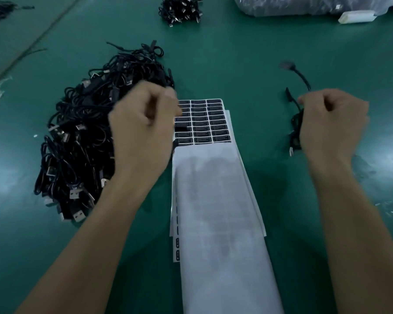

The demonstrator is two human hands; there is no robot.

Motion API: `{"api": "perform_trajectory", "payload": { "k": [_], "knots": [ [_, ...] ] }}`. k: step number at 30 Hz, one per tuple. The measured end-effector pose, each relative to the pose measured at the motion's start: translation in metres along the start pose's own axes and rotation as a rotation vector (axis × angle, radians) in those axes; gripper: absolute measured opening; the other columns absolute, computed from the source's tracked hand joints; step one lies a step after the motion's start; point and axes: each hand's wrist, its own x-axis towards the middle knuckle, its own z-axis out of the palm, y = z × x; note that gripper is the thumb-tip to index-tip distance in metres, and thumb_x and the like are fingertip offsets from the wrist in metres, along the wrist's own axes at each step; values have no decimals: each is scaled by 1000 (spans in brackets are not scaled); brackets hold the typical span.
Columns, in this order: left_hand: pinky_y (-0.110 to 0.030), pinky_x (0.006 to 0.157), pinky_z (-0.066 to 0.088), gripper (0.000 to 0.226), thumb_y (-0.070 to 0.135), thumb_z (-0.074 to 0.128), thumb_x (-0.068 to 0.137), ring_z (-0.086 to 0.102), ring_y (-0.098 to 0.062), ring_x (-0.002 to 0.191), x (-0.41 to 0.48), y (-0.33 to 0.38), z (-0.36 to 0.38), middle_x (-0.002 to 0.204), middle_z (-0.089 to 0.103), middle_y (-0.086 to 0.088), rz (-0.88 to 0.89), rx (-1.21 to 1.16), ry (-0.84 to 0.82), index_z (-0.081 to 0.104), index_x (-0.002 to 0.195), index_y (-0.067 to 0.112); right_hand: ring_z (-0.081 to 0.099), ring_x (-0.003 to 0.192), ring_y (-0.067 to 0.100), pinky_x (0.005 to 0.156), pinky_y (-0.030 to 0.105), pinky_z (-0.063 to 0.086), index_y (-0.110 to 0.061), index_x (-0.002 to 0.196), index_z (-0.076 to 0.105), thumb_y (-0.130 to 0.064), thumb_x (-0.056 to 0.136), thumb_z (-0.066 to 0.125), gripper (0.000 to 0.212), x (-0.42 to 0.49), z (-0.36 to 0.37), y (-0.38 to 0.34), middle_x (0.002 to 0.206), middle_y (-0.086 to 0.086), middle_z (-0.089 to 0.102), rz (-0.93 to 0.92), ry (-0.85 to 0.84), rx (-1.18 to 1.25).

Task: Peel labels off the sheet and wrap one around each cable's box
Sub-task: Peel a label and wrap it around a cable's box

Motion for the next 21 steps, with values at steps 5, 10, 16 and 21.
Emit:
{"api": "perform_trajectory", "payload": {
  "k": [5, 10, 16, 21],
  "knots": [
    [-43, 91, 52, 30, 60, 62, 86, 65, -8, 96, -12, 2, 2, 96, 70, 19, 48, 533, -459, 69, 100, 34, 33, 43, 11, 41, 22, 25, -17, 52, 39, -30, 90, 46, 40, 13, -2, 8, 46, -1, 37, 116, 39, -87],
    [-39, 105, 26, 85, 87, 42, 67, 44, -12, 126, -14, -4, 6, 134, 55, 16, 86, 863, -682, 56, 134, 37, 54, 80, 0, 76, 18, 44, -24, 87, 56, -44, 102, 34, 33, 11, 7, 11, 87, -6, 58, 60, 83, -67],
    [-31, 95, 19, 65, 87, 48, 64, 40, -9, 121, -14, -10, 6, 124, 49, 21, 72, 817, -675, 62, 110, 42, 52, 108, 21, 86, 24, 32, -25, 106, 68, -44, 94, 47, 30, -3, 4, 0, 108, 1, 65, -252, 18, -261],
    [-26, 93, 15, 68, 88, 46, 62, 40, -9, 118, -14, -13, 7, 122, 49, 20, 64, 774, -668, 59, 107, 39, 59, 72, 20, 68, 29, 41, -25, 73, 62, -45, 90, 57, 26, -32, 6, -21, 67, -8, 62, -264, -258, -251]
  ]
}}
